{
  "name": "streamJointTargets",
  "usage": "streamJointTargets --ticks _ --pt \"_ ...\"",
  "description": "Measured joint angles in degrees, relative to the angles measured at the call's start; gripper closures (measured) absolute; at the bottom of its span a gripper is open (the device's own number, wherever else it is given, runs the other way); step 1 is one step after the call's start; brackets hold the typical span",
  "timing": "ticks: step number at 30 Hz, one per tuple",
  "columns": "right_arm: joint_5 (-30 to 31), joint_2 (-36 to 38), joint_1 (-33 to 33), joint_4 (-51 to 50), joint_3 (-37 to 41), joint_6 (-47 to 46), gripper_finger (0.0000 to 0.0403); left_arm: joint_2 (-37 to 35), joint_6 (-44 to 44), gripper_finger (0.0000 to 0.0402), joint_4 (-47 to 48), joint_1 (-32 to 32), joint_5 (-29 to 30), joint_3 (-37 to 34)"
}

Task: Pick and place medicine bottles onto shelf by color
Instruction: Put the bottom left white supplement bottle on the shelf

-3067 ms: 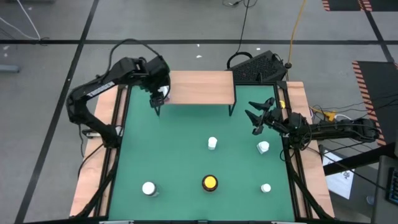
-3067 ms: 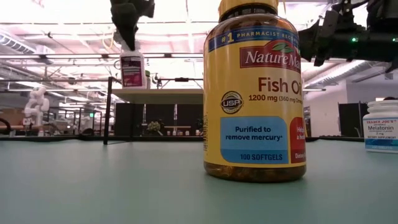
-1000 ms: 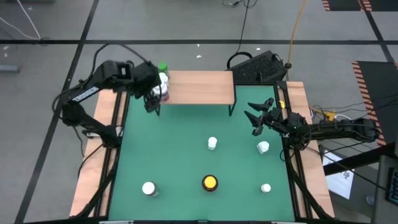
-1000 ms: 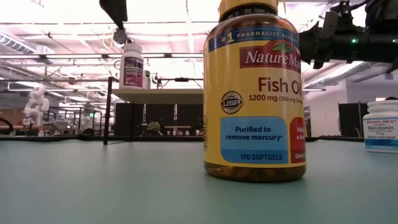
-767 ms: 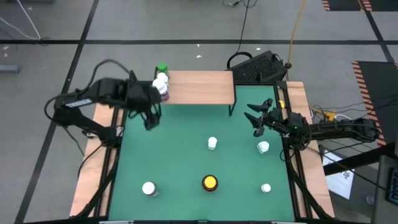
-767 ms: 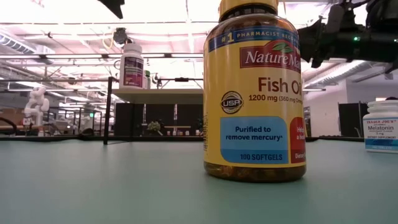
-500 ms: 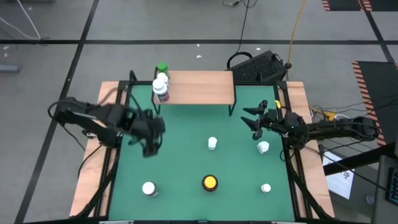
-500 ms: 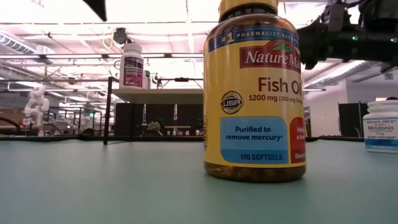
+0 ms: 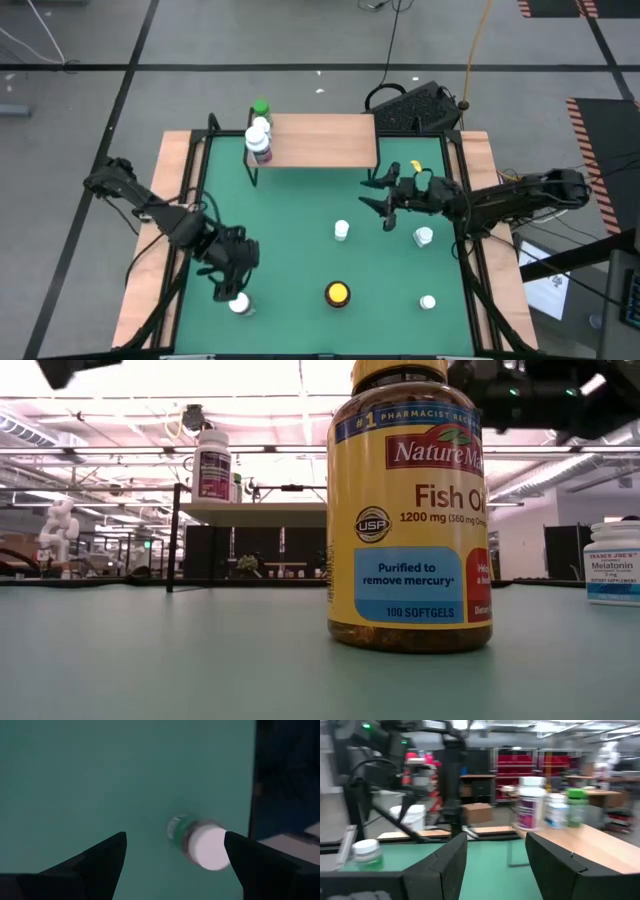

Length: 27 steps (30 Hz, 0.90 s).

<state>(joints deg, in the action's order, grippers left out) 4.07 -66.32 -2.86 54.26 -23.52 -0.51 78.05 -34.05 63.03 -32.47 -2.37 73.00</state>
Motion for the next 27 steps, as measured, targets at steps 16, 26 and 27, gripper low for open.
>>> streamJointTargets --ticks 16,26,27 --pt "-5.5 -12.4 1.5 -4.4 -12.9 1.2 0.0204 -0.1 -6.2 0.0062 -16.6 -13.5 5.3 -10.6" --pt "-5.4 -11.6 1.4 -5.2 -12.9 2.2 0.0204 -0.2 -7.0 0.0062 -21.3 -15.0 6.8 -15.2" --pt "-5.4 -11.6 1.4 -5.6 -12.9 2.4 0.0204 -0.2 -7.0 0.0062 -21.2 -14.9 7.1 -15.2"
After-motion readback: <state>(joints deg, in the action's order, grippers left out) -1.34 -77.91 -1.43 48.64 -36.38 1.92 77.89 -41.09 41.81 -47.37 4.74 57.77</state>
